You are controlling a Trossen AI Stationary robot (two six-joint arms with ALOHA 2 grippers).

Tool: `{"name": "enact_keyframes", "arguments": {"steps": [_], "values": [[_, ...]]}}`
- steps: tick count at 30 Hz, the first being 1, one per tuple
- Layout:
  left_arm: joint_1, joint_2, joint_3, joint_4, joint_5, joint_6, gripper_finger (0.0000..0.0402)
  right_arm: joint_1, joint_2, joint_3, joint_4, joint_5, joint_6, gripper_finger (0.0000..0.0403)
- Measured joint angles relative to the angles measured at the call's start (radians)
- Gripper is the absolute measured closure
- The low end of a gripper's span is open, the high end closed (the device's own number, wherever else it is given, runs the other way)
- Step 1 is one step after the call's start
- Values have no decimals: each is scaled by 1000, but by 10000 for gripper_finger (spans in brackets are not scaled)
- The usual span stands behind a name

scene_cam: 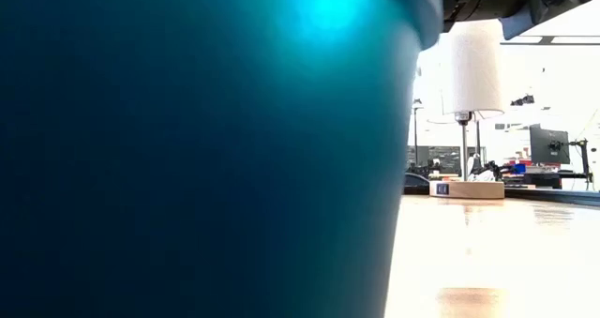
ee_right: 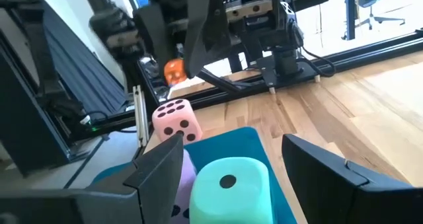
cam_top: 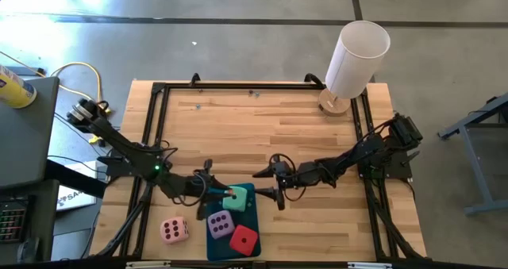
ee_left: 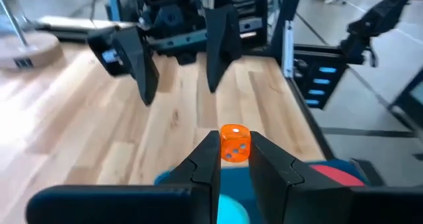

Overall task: Pick & Place Dice
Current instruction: Put the small orange die into the blue bin

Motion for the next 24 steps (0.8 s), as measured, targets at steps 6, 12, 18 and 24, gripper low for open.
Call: {"name": "enact_keyframes", "arguments": {"steps": [6, 12, 18, 24], "values": [[-25, -75, 1, -99, 40, -72, 347, 6, 0, 0, 0, 0, -33, 153], [-48, -112, 2, -163, 115, -97, 347, 6, 0, 0, 0, 0, -33, 153], [-61, -116, 54, -340, 184, -128, 347, 6, 0, 0, 0, 0, -36, 153], [-66, -116, 138, -503, 205, -133, 347, 6, 0, 1, -14, -1, -54, 153]]}}
